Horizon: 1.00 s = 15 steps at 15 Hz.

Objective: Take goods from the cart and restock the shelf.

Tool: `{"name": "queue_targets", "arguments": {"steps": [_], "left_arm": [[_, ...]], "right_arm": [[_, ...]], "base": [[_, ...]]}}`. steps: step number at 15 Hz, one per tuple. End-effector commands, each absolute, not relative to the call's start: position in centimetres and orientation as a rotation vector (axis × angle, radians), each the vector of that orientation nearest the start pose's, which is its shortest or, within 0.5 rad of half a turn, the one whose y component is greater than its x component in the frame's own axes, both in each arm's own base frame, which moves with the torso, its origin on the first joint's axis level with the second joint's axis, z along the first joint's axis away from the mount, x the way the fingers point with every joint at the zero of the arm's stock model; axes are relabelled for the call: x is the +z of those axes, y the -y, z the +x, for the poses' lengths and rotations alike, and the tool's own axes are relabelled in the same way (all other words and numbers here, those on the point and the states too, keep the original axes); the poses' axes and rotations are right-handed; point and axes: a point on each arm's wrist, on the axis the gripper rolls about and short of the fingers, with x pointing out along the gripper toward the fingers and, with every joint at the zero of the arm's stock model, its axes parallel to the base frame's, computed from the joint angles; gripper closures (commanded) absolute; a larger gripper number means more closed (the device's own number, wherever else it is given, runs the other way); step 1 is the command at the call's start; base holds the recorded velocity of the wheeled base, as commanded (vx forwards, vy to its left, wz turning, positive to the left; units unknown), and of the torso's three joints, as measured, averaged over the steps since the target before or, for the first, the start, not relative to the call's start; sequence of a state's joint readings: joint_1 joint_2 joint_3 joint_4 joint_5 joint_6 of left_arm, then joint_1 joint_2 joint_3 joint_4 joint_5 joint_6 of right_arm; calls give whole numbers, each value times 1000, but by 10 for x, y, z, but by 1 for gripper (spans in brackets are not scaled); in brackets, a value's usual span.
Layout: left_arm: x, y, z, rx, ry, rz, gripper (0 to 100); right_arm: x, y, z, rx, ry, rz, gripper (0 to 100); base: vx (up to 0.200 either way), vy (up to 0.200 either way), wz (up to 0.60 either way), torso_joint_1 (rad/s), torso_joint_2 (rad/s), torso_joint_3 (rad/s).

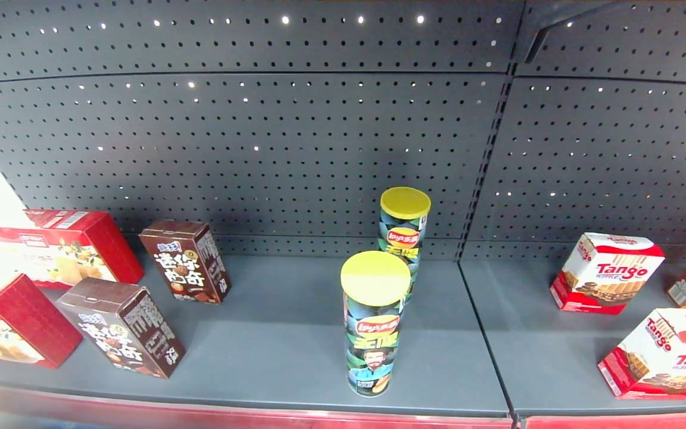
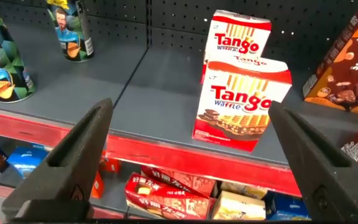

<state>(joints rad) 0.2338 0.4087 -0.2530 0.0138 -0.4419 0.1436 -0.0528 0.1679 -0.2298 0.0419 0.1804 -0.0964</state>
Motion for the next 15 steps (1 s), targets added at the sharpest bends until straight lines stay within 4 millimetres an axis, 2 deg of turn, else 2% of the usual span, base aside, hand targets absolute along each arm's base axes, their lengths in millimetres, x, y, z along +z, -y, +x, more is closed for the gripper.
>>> {"name": "queue_targets", "arguments": {"steps": [1, 2, 3, 4, 8, 12, 15], "left_arm": [[168, 2, 44, -277, -284, 66, 0], [172, 3, 61, -291, -339, 127, 0], [171, 7, 66, -343, -362, 137, 0], [172, 20, 81, -508, -397, 138, 0], [164, 32, 110, -585, -507, 123, 0], [167, 60, 163, -460, -473, 205, 0], [159, 76, 172, -388, -510, 276, 0]], "right_arm": [[141, -5, -24, 126, 32, -100, 0], [143, -5, -21, 127, 15, -98, 0], [144, -5, -20, 127, 6, -97, 0], [145, -5, -18, 128, 0, -96, 0], [145, -5, -19, 126, 0, -96, 0], [141, -5, -17, 130, -18, -94, 0], [140, -5, -17, 130, -21, -93, 0]], "base": [[0, 0, 0, 0, 0, 0], [0, 0, 0, 0, 0, 0], [0, 0, 0, 0, 0, 0], [0, 0, 0, 0, 0, 0], [0, 0, 0, 0, 0, 0], [0, 0, 0, 0, 0, 0], [0, 0, 0, 0, 0, 0]]}}
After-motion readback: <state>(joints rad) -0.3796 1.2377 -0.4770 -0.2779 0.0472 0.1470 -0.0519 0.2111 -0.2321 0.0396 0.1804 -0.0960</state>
